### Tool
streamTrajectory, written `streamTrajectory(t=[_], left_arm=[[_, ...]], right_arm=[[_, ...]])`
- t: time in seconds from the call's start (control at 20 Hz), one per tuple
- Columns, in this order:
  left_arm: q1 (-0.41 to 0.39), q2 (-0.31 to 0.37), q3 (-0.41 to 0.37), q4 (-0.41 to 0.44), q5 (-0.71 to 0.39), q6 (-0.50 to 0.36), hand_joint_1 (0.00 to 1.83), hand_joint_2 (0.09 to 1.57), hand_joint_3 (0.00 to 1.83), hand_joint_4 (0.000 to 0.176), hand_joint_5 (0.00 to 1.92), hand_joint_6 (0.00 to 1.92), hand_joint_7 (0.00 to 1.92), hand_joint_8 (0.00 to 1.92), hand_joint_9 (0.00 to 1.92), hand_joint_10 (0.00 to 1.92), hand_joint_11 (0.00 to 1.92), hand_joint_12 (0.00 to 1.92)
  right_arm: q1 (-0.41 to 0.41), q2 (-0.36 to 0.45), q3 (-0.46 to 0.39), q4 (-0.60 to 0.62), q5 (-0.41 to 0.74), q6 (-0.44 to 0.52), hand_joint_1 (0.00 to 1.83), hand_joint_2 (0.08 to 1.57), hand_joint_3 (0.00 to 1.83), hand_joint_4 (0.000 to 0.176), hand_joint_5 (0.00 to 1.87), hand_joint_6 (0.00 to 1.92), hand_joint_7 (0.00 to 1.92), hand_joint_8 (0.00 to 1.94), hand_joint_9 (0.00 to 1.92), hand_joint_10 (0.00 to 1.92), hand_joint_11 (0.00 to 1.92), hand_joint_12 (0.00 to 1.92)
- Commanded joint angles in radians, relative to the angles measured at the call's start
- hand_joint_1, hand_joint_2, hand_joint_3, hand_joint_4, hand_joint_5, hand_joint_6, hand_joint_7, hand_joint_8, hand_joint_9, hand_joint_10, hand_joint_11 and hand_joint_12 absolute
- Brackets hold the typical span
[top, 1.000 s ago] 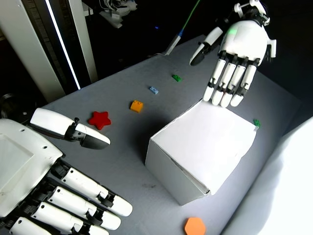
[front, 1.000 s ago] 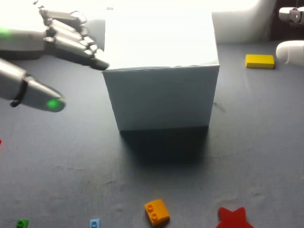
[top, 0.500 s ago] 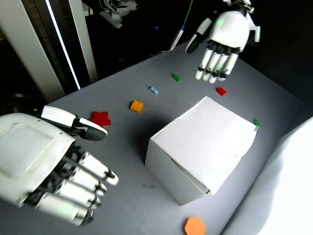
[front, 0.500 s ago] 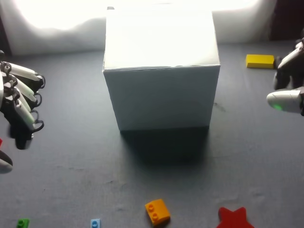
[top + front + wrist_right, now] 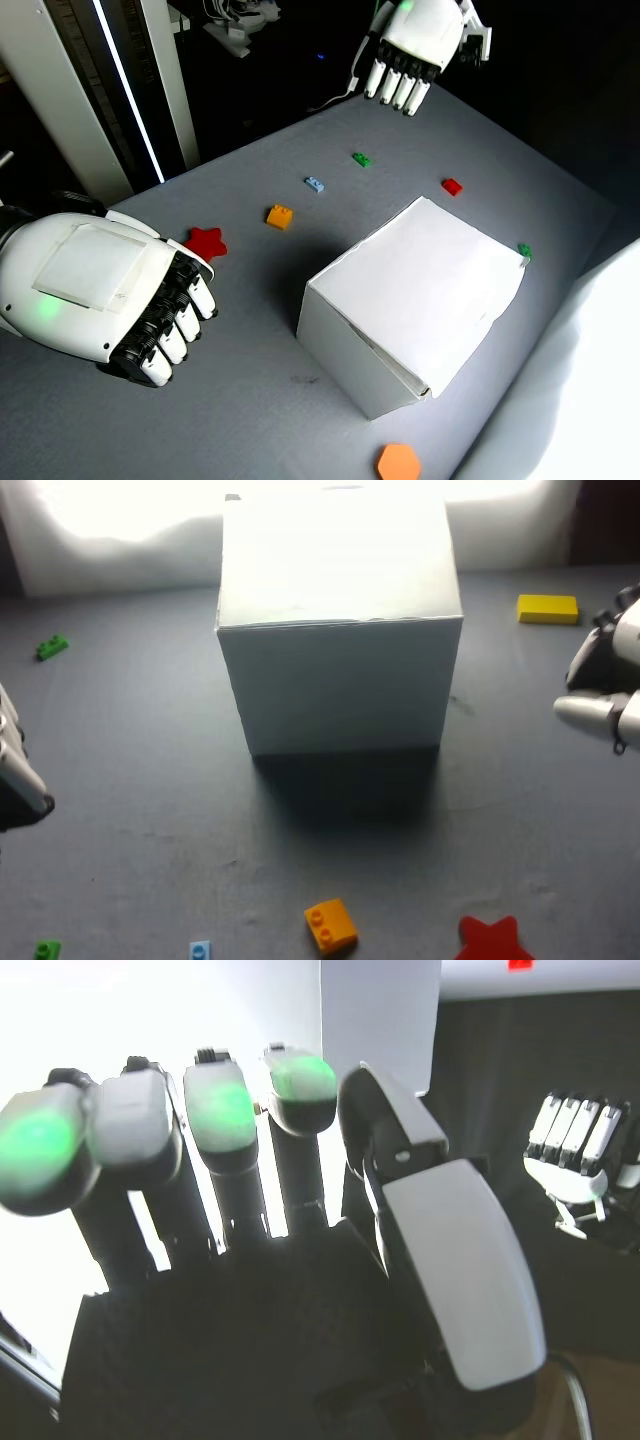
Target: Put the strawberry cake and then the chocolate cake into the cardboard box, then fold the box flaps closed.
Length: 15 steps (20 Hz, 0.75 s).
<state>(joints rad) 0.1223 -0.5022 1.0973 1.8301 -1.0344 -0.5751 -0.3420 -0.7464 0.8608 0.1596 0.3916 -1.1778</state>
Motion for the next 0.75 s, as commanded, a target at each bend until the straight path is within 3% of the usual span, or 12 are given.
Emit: streamTrajectory(t=[0.0,0.1,0.25,0.35,0.45,0.7], left_arm=[[-0.017,0.009,0.004,-0.053,-0.025,-0.009,0.33,1.51,0.01,0.000,0.96,1.92,1.12,1.92,1.16,1.92,1.14,1.92],[-0.052,0.017,0.006,-0.053,-0.043,-0.032,0.32,1.51,0.01,0.000,0.97,1.92,1.10,1.92,1.13,1.92,1.12,1.92],[-0.063,0.025,0.005,-0.072,-0.055,-0.043,0.32,1.51,0.00,0.000,0.96,1.92,1.10,1.92,1.13,1.92,1.12,1.92],[-0.063,0.024,0.017,-0.072,-0.060,-0.046,0.31,1.51,0.00,0.000,0.96,1.92,1.11,1.92,1.14,1.92,1.12,1.92],[-0.064,0.016,0.052,-0.076,-0.061,-0.050,0.34,1.50,0.00,0.000,0.91,1.91,1.08,1.91,1.12,1.92,1.08,1.92],[-0.064,0.001,0.112,-0.092,-0.062,-0.053,0.37,1.49,0.00,0.000,0.91,1.89,1.08,1.90,1.12,1.92,1.09,1.92]], right_arm=[[0.005,0.011,0.001,-0.002,0.087,-0.003,0.31,1.52,0.01,0.000,1.12,1.92,1.32,1.94,1.39,1.92,1.42,1.92],[0.005,0.006,0.000,-0.014,0.071,-0.009,0.42,1.48,0.00,0.000,1.12,1.92,1.31,1.94,1.36,1.92,1.40,1.92],[0.004,0.004,-0.003,-0.024,0.071,-0.009,0.36,1.50,0.00,0.000,1.10,1.92,1.29,1.94,1.33,1.92,1.39,1.92],[0.004,0.003,-0.006,-0.030,0.071,-0.010,0.43,1.47,0.00,0.000,1.09,1.92,1.26,1.94,1.31,1.92,1.37,1.92],[0.004,0.002,-0.011,-0.034,0.071,-0.014,0.51,1.45,0.00,0.000,1.08,1.92,1.27,1.94,1.31,1.92,1.37,1.92],[0.001,0.001,-0.015,-0.036,0.071,-0.037,0.49,1.47,0.00,0.000,1.09,1.92,1.28,1.94,1.31,1.92,1.36,1.92]])
